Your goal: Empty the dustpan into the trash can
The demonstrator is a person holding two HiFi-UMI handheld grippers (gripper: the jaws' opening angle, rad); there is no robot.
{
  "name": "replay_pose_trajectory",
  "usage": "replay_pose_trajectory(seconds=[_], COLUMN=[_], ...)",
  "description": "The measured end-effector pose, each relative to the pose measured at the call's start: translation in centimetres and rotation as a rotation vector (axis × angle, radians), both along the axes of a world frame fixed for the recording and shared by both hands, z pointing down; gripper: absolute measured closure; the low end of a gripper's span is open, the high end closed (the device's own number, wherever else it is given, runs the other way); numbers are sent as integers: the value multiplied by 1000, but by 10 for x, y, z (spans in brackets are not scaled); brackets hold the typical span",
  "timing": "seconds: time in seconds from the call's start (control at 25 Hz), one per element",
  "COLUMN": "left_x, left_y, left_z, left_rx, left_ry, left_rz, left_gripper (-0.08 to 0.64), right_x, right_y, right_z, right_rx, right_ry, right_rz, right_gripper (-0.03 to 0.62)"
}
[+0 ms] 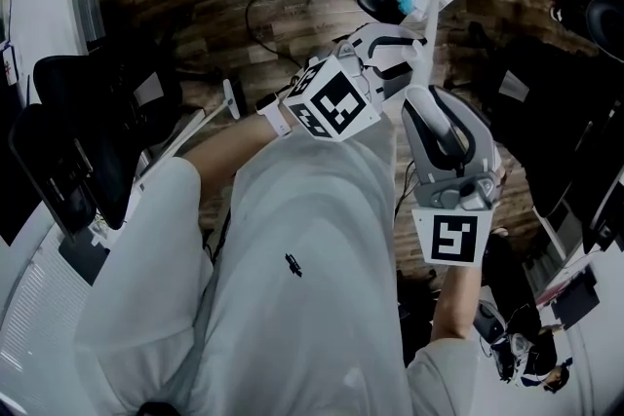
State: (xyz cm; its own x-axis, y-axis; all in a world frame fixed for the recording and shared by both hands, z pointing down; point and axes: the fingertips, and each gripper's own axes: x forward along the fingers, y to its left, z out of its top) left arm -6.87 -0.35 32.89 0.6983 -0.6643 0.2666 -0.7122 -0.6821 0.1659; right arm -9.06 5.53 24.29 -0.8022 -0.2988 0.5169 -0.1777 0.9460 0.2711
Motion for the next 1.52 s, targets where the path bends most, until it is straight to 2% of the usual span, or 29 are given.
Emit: replay_pose_trajectory(seconds=[0.92,1.24,1.52], left_x=[2,12,41], left_y=[2,2,-2], left_z=[-14,-21,-29], left_rx=[37,52,67], left_ry=[-5,-10,-9], left_rz=[20,63,144], left_gripper=[453,453,453], right_x=[1,9,34], right_y=[5,5,-1], right_z=[-11,-18,-26], right_rx=[39,56,76], right_ry=[1,-13,-36], right_rz=[23,77,194], right_gripper=[455,454,454])
